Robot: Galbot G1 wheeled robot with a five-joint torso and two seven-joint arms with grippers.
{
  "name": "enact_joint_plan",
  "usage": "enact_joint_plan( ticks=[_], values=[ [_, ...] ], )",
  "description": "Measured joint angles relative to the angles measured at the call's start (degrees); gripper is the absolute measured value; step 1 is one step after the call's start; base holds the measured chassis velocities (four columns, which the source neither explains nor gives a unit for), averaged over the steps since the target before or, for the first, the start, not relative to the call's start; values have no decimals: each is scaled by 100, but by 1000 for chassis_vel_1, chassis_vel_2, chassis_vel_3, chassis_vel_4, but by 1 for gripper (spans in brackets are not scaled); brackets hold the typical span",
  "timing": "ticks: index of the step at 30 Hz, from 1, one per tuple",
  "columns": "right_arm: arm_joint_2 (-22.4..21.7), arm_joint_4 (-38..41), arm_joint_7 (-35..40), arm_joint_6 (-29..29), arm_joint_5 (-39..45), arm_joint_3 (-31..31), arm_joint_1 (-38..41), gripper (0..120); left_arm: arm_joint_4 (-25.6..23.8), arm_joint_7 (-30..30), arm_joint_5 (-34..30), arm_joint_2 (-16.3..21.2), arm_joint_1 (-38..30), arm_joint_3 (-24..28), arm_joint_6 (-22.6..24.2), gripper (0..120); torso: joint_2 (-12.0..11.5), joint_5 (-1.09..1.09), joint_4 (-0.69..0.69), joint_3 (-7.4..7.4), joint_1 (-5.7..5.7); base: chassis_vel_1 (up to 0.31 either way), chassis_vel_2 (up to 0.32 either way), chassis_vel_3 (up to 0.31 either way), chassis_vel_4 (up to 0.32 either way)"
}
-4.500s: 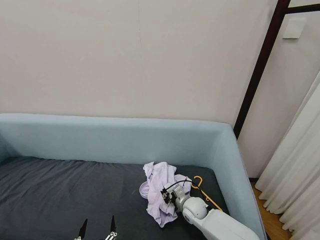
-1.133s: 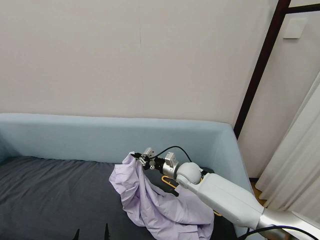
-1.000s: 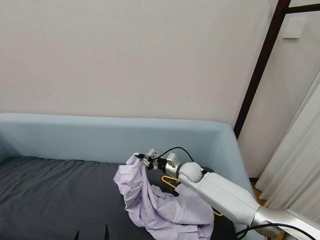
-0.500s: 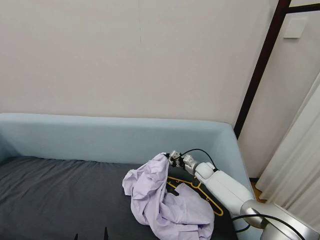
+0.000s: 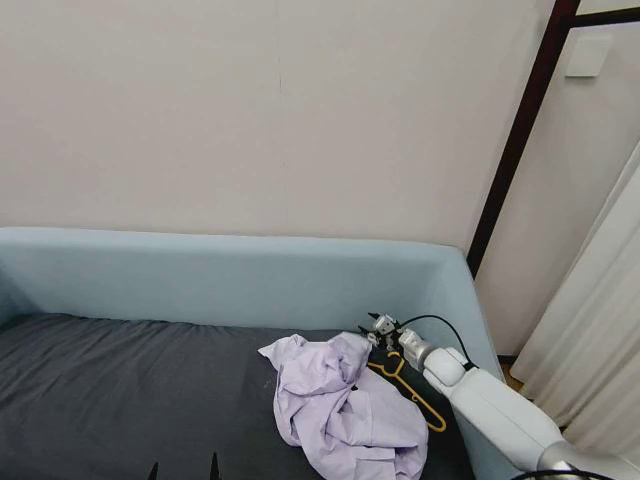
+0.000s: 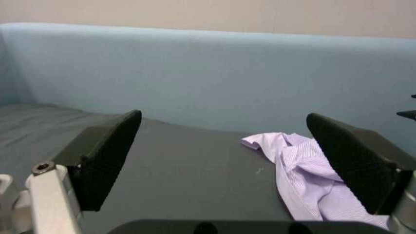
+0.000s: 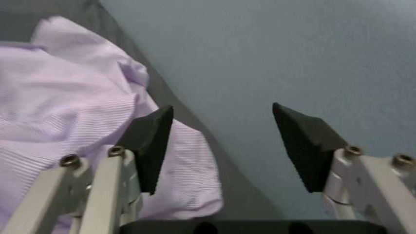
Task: Pick up the clothes from the sofa and hang them on the clothes hanger.
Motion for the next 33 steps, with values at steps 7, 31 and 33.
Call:
enact_joint_plan(
  ticks=[7, 31, 33],
  values=[
    [-814, 2536, 585, -545, 693, 168, -1096, 96, 88, -17, -95, 60, -5, -16, 5, 100, 1, -5, 0, -1, 0, 0, 0, 0, 0],
    [602, 1599, 256, -331, 25, -652, -2192, 100, 141, -43, -391, 212, 460, -403, -148, 100, 1, -4, 0, 0, -1, 0, 0, 0, 0],
    [731, 1446, 224, -309, -8, -720, -2182, 100, 134, -45, -381, 196, 487, -408, -151, 100, 1, -3, 0, 0, 0, 0, 0, 0, 0]
  ],
)
